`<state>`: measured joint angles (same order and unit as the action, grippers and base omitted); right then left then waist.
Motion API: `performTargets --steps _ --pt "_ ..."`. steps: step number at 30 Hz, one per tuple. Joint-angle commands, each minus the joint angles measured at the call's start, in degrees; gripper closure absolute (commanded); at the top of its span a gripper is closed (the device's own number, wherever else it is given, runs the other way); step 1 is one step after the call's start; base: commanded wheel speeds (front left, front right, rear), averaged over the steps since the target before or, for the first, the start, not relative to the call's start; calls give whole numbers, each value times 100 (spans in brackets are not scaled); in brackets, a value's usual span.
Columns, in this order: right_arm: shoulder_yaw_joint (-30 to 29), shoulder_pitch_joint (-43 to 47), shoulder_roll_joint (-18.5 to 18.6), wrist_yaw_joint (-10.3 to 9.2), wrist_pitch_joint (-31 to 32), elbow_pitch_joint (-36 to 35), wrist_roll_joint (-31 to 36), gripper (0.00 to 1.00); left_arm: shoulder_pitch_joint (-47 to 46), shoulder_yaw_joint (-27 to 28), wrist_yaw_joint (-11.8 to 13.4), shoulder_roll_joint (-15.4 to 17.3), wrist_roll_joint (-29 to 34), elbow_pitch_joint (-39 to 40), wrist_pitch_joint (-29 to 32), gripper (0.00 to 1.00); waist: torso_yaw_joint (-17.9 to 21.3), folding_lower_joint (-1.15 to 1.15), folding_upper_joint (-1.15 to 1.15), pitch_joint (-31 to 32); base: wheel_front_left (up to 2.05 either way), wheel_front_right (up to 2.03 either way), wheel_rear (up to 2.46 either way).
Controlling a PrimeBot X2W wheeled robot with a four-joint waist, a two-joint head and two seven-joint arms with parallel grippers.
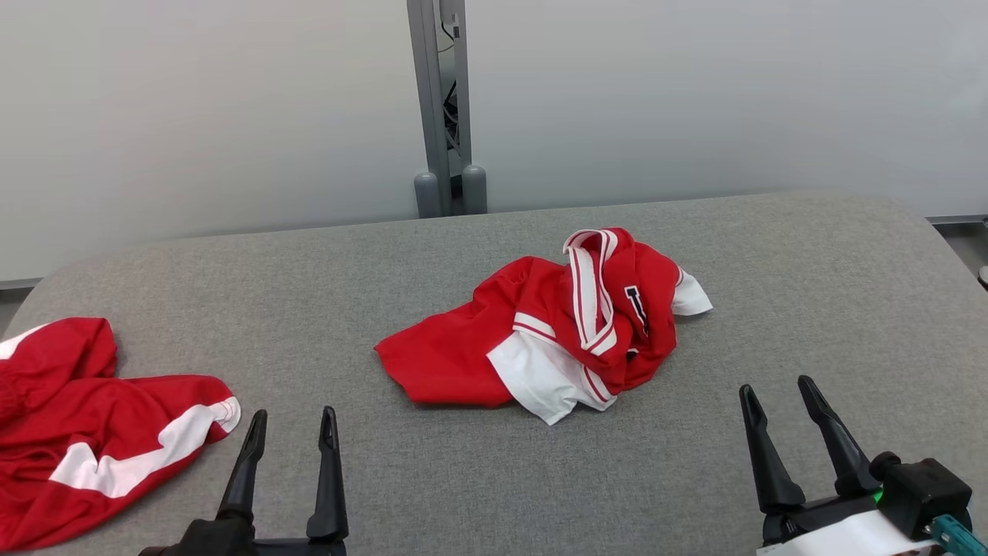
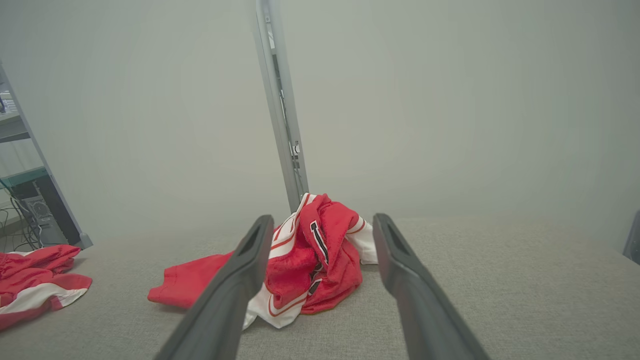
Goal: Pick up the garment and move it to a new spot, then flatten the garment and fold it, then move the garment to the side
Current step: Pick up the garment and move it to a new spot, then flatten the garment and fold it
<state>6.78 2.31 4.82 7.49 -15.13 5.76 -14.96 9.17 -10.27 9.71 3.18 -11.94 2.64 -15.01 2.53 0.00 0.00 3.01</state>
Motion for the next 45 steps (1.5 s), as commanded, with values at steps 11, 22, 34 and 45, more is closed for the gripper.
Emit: performTargets --steps 11,22,34,45 --pt "-2 -61 -79 1 -6 -17 39 0 -51 140 -54 -17 349 -157 -21 0 14 0 0 -54 0 0 0" --pt "-21 -56 -51 1 -6 4 33 0 -175 -76 -171 -19 264 -409 -22 0 44 0 0 -86 0 0 0" --pt "13 -223 72 1 -6 -45 -42 0 -1532 -1257 -449 -26 335 -1916 -16 0 462 0 0 -458 0 0 0" --pt "39 -548 170 1 -5 -164 -169 0 -2786 -2624 -681 -12 61 -3161 7 0 1049 0 0 -1059 0 0 0"
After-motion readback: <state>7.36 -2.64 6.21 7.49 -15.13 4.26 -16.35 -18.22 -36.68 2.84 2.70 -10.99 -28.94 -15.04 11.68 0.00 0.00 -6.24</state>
